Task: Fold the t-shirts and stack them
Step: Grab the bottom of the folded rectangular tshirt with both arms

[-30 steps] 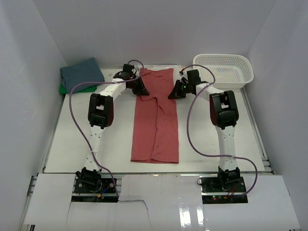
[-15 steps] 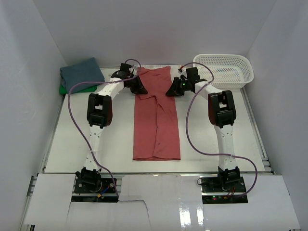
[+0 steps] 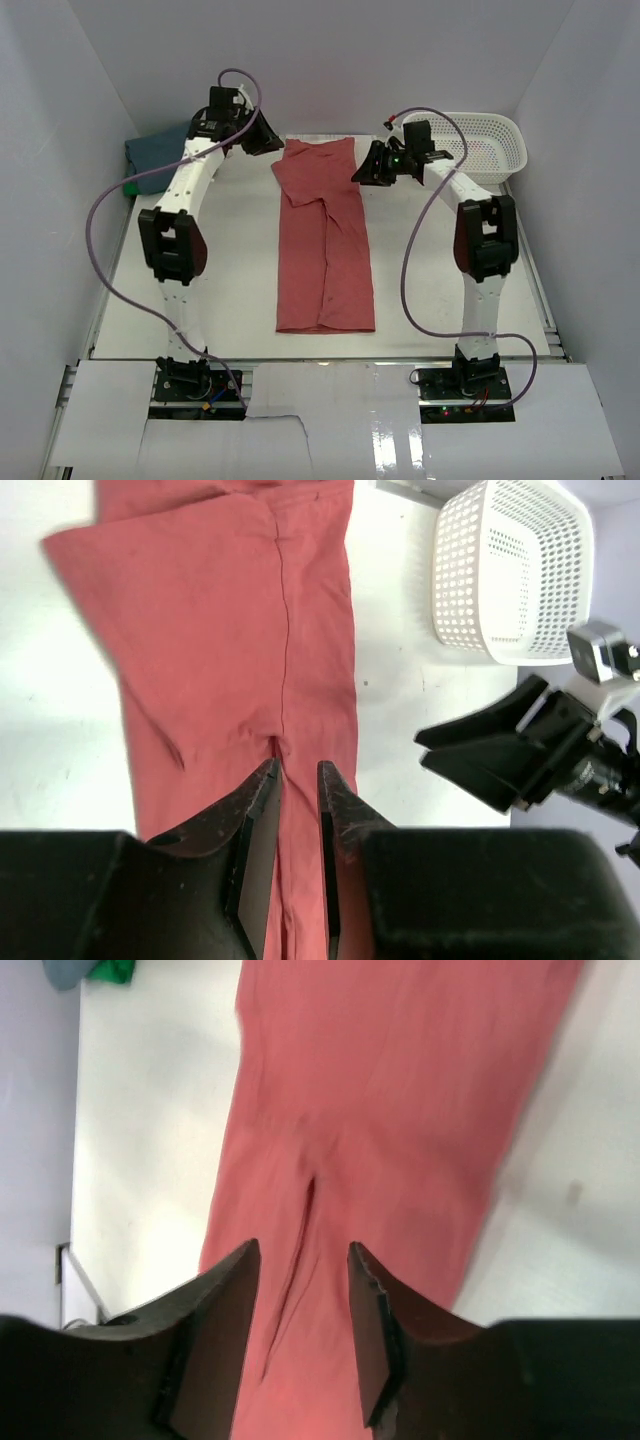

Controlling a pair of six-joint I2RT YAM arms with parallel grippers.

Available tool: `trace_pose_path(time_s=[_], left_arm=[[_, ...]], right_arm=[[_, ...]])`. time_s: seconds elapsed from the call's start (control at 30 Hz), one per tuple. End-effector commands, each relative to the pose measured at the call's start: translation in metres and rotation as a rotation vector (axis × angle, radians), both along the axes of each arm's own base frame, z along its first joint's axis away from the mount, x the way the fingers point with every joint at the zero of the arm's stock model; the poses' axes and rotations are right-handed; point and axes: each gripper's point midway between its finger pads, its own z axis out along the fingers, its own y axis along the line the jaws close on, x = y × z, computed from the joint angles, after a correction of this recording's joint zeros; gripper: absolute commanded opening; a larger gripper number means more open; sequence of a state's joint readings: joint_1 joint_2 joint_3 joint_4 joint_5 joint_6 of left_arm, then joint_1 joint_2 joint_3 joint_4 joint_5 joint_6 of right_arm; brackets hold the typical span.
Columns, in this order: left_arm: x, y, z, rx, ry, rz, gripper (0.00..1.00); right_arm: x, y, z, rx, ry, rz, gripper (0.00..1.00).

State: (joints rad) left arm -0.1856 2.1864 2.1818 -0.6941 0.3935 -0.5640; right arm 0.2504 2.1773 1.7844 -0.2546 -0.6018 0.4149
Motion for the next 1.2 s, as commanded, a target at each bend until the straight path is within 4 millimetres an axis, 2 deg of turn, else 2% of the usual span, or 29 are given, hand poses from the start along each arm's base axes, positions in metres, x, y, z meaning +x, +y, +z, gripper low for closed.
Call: trace_pose_path(time_s=[0.0, 0.03, 0.07, 0.1, 0.13, 0.17, 0.2, 0.23, 0.27, 0.3, 0.33, 0.37, 0.4, 0.47, 0.57, 0.63, 0.77, 0.9, 1.0, 1.17], left_arm=[[-0.057, 0.023, -0.010, 0.045, 0.112, 0.050, 0.32], [-0.070, 0.026, -0.018, 0.048, 0.138, 0.059, 0.32], [-0.087, 0.029, -0.009, 0.045, 0.127, 0.062, 0.32], [-0.114, 0.036, -0.049, 0.070, 0.228, 0.069, 0.32], [-0.126, 0.038, -0.057, 0.066, 0.248, 0.081, 0.32], [-0.143, 0.039, -0.048, 0.055, 0.231, 0.081, 0.32], [-0.172, 0.043, -0.082, 0.063, 0.318, 0.078, 0.32], [-0.184, 0.044, -0.086, 0.043, 0.328, 0.086, 0.32], [-0.197, 0.044, -0.090, 0.031, 0.345, 0.086, 0.33], [-0.226, 0.045, -0.102, 0.020, 0.376, 0.080, 0.34], [-0.237, 0.042, -0.103, -0.012, 0.380, 0.080, 0.36], [-0.249, 0.043, -0.095, -0.029, 0.356, 0.082, 0.37], [-0.270, 0.045, -0.114, -0.027, 0.401, 0.085, 0.39], [-0.288, 0.042, -0.117, -0.044, 0.409, 0.069, 0.43], [-0.314, 0.043, -0.125, -0.041, 0.441, 0.049, 0.44], [-0.325, 0.043, -0.129, -0.047, 0.454, 0.050, 0.44], [-0.350, 0.044, -0.150, -0.052, 0.506, 0.052, 0.45], [-0.364, 0.038, -0.163, -0.067, 0.536, 0.048, 0.50], [-0.376, 0.033, -0.175, -0.068, 0.576, 0.046, 0.51], [-0.385, 0.021, -0.192, -0.077, 0.616, 0.040, 0.51]], right_arm=[[-0.060, -0.009, 0.017, 0.001, 0.009, 0.030, 0.51], [-0.077, -0.013, 0.035, -0.002, -0.024, 0.025, 0.53], [-0.093, -0.014, 0.031, -0.012, -0.017, 0.032, 0.57], [-0.108, -0.018, 0.025, -0.019, -0.003, 0.032, 0.59], [-0.138, -0.027, 0.012, -0.040, 0.038, 0.025, 0.59], [-0.155, -0.028, 0.006, -0.047, 0.056, 0.034, 0.64], [-0.171, -0.031, -0.001, -0.053, 0.068, 0.043, 0.64], [-0.203, -0.039, -0.018, -0.074, 0.116, 0.043, 0.66], [-0.221, -0.040, -0.025, -0.078, 0.134, 0.057, 0.69], [-0.238, -0.042, -0.023, -0.071, 0.126, 0.071, 0.70], [-0.268, -0.049, -0.050, -0.101, 0.210, 0.079, 0.70], [-0.282, -0.053, -0.058, -0.107, 0.232, 0.083, 0.71], [-0.294, -0.055, -0.056, -0.096, 0.218, 0.092, 0.71], [-0.323, -0.064, -0.076, -0.115, 0.284, 0.091, 0.72], [-0.343, -0.071, -0.081, -0.118, 0.302, 0.079, 0.72], [-0.348, -0.071, -0.079, -0.099, 0.305, 0.074, 0.74], [-0.359, -0.069, -0.086, -0.083, 0.349, 0.083, 0.74], [-0.367, -0.068, -0.097, -0.079, 0.384, 0.089, 0.74], [-0.372, -0.063, -0.102, -0.078, 0.392, 0.106, 0.73], [-0.373, -0.055, -0.107, -0.085, 0.411, 0.115, 0.73]])
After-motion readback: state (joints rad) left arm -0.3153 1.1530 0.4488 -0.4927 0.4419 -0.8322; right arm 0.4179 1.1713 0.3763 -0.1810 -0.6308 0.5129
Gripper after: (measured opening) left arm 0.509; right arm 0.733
